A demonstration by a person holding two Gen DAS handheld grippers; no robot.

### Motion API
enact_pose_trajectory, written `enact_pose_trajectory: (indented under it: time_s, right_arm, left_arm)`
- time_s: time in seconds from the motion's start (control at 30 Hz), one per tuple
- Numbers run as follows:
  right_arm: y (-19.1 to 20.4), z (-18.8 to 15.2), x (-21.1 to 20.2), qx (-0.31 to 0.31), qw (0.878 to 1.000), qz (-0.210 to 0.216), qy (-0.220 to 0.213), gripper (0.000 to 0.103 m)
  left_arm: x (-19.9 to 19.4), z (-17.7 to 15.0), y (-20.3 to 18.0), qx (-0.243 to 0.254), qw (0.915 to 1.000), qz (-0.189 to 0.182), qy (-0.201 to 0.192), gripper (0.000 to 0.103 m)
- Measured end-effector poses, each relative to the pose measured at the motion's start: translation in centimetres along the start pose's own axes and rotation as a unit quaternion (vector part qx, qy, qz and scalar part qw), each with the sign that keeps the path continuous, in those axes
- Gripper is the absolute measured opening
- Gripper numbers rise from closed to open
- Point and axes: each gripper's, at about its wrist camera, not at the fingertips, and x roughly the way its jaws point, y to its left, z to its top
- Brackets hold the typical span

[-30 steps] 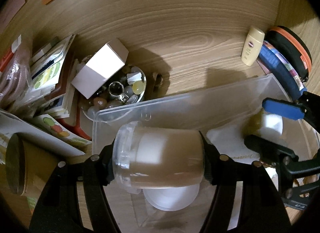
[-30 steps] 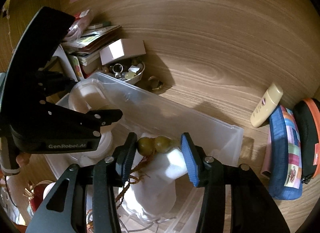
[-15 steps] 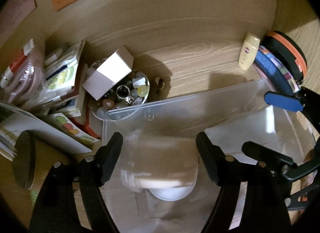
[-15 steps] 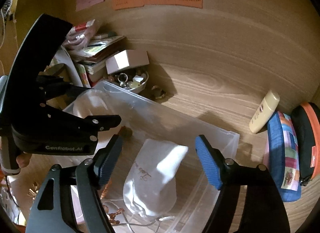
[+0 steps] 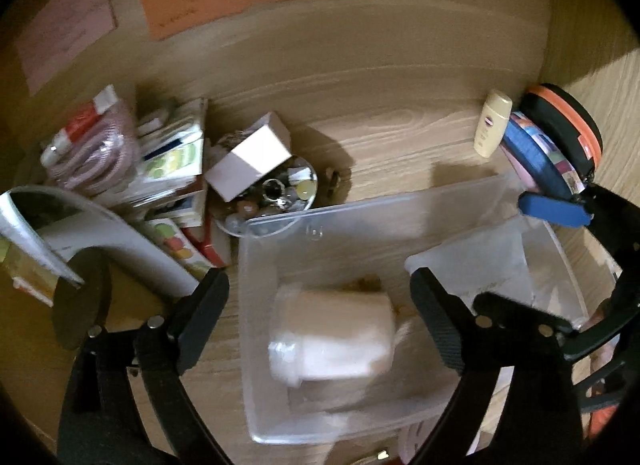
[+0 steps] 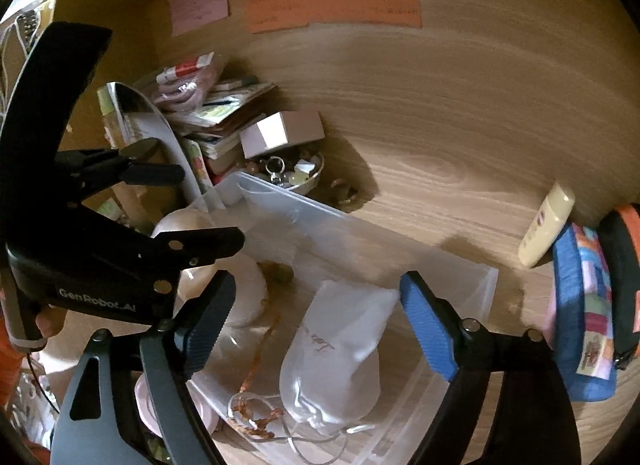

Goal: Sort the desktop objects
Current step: 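Open the left gripper to drop the white cup into the clear bin, then open the right gripper to drop the gourd charm into the bin, then withdraw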

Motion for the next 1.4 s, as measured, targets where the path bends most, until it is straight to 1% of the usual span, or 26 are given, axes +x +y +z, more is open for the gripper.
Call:
enact_pose_trajectory:
  time_s: [0.13,0.27,0.53,0.67,0.77,0.83,1.0,1.07,1.13,1.17,1.3,1.4]
  right_arm:
    - [0.5,0.2,-1.2,-0.014,1.0,-0.015,-0.017,0.086]
    - [0.9,0.5,-2.2,-0.02,0.999,-0.028,-0.029,0.086]
    - [1.8,0.1,-4.6,-0.026,0.997,-0.058,-0.05,0.086]
    - [2.4,-0.5,-6.3,-0.024,0.996,-0.055,-0.063,0.087]
    - [3.2,-1.0,-7.2,-0.03,0.996,-0.05,-0.07,0.087]
    - [4.0,-1.7,-7.7,-0.037,0.996,-0.043,-0.073,0.087]
    - [5.9,-3.9,-7.8,-0.058,0.996,-0.033,-0.058,0.087]
    - [6.3,-4.6,-7.7,-0.047,0.997,-0.03,-0.052,0.087]
    - [6.4,-5.3,-7.1,-0.031,0.999,-0.01,-0.032,0.087]
    - [6.4,-5.7,-6.9,-0.022,1.0,0.001,-0.022,0.087]
    - [7.0,-7.3,-6.6,-0.014,1.0,0.016,0.0,0.087]
    - [7.8,-8.8,-6.0,-0.011,0.999,0.033,0.025,0.087]
  left_arm:
    - [-1.4,-0.5,0.7,-0.008,0.9999,0.003,-0.011,0.095]
    - [-3.1,-1.1,1.4,-0.018,0.9994,0.013,-0.027,0.097]
    - [-5.2,-2.9,2.7,-0.035,0.9985,0.007,-0.042,0.097]
    - [-6.4,-4.5,3.4,-0.041,0.9979,0.006,-0.05,0.098]
    - [-7.0,-5.8,3.9,-0.044,0.9974,0.012,-0.057,0.098]
    - [-7.3,-6.7,4.1,-0.044,0.9972,0.013,-0.059,0.1]
    - [-7.5,-9.5,4.2,-0.037,0.9975,0.02,-0.056,0.1]
    - [-7.2,-10.7,4.0,-0.033,0.998,0.022,-0.05,0.1]
    - [-6.8,-12.0,3.8,-0.029,0.9984,0.022,-0.043,0.1]
    - [-6.6,-12.7,3.7,-0.031,0.9987,0.019,-0.037,0.1]
    - [-5.8,-15.0,3.6,-0.037,0.9992,-0.008,-0.016,0.1]
    - [-5.7,-16.6,3.2,-0.026,0.9995,-0.016,-0.004,0.1]
